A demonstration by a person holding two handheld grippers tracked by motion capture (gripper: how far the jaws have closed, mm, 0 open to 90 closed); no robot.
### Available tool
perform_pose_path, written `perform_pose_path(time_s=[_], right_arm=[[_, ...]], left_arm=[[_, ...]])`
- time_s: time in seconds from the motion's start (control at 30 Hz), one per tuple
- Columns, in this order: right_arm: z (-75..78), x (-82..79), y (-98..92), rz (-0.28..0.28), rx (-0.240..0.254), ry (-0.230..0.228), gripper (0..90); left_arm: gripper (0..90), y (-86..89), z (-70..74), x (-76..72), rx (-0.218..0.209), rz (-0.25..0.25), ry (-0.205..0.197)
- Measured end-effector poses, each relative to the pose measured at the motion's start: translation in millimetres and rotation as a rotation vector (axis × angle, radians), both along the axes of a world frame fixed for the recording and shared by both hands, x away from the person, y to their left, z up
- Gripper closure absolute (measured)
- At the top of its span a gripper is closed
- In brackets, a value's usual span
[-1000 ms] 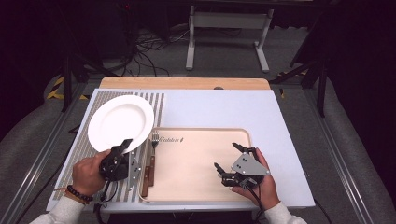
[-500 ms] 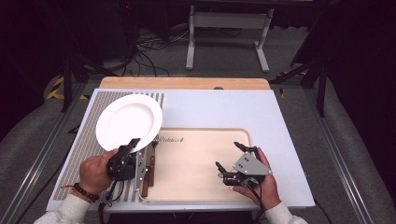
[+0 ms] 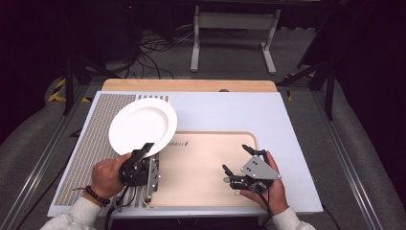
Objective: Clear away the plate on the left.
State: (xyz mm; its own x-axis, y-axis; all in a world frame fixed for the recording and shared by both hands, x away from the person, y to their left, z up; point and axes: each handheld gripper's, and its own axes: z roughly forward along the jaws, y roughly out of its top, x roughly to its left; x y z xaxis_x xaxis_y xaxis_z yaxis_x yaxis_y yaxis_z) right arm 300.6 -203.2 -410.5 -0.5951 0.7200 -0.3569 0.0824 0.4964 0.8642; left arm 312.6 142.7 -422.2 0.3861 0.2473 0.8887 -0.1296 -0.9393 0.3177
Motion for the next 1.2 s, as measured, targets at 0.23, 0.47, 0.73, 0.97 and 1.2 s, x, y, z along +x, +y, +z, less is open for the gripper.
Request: perform_pose_path(time_s=[0.23, 0.47, 0.73, 0.97, 1.2], right_arm=[[0.6, 0.2, -1.3, -0.008, 0.004, -0.004, 15.0], [1.4, 0.2, -3.3, -0.016, 0.008, -0.009, 15.0], [2.7, 0.1, -5.0, -0.023, 0.014, -0.015, 15.0], [3.6, 0.2, -6.7, -0.031, 0.017, -0.022, 15.0], [5.1, 0.2, -9.1, -0.045, 0.032, -0.03, 14.8]], left_arm=[[79.9, -14.1, -1.2, -2.1, 0.0, -0.041, 0.0], [79.5, -29.8, -5.4, -6.5, 0.021, -0.09, 0.011], [79.3, -43.1, -10.3, -11.2, 0.034, -0.133, 0.021], [79.1, -53.6, -14.5, -16.3, 0.037, -0.172, 0.021], [78.8, -68.9, -22.2, -23.2, 0.054, -0.223, 0.033]])
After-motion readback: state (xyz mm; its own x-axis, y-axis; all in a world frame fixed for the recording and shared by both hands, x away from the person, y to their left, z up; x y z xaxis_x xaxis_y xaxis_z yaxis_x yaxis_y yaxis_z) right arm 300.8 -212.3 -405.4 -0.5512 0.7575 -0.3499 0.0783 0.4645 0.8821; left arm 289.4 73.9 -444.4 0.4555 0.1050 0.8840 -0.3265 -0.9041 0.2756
